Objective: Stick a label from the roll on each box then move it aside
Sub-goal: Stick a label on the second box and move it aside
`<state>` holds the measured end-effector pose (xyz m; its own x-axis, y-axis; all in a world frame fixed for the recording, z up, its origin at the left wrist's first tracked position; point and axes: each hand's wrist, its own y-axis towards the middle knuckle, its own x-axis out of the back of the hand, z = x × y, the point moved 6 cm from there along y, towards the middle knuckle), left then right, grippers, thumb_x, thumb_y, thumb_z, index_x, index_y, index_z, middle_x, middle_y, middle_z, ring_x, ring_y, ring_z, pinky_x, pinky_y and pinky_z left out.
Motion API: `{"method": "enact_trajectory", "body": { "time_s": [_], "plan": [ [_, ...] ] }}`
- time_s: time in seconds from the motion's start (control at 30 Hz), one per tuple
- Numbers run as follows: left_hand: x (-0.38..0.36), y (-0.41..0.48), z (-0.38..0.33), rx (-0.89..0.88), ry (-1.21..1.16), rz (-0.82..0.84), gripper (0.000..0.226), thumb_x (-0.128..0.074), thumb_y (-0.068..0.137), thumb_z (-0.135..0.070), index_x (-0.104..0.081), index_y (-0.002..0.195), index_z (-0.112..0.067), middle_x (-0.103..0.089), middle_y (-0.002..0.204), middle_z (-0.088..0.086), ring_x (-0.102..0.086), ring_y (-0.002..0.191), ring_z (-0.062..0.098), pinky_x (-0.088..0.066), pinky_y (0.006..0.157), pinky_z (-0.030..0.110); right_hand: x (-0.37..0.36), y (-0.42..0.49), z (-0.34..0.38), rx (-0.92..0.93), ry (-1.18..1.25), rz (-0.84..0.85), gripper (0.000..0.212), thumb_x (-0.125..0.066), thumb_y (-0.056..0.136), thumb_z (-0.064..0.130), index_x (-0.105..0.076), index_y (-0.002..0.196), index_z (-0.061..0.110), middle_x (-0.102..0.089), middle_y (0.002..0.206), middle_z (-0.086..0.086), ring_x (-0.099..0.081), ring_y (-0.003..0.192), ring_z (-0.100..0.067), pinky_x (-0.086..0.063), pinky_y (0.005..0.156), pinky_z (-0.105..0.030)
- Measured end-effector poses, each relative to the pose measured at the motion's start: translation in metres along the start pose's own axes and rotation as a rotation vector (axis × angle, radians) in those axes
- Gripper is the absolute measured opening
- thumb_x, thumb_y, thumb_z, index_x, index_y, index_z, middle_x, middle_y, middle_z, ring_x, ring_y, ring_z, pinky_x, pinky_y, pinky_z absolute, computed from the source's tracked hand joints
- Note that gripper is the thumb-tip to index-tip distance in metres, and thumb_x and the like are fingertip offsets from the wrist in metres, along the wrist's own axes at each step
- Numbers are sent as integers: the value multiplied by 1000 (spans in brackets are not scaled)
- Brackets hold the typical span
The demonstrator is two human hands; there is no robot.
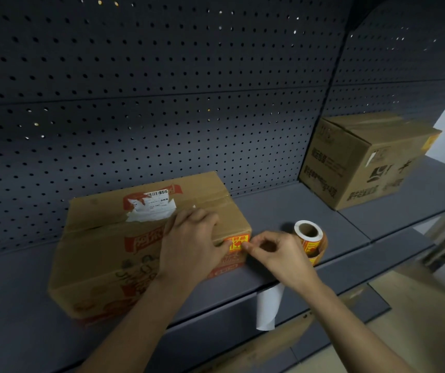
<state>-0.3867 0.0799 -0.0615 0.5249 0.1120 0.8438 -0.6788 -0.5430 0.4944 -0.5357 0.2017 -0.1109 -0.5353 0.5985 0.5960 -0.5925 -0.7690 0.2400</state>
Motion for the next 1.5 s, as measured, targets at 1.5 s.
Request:
{"method": "enact_trajectory", "body": {
  "time_s": [1.5],
  "plan": [
    [32, -7, 18, -81, 76, 115, 64, -47, 85, -69, -56, 131, -26, -57, 136, -6, -53, 129, 18, -46, 105, 38, -5, 9, 20, 208, 62, 88, 53, -68, 87, 47, -51, 137, 40, -58, 125, 19, -57, 115, 1, -45, 95, -15]
  ]
}}
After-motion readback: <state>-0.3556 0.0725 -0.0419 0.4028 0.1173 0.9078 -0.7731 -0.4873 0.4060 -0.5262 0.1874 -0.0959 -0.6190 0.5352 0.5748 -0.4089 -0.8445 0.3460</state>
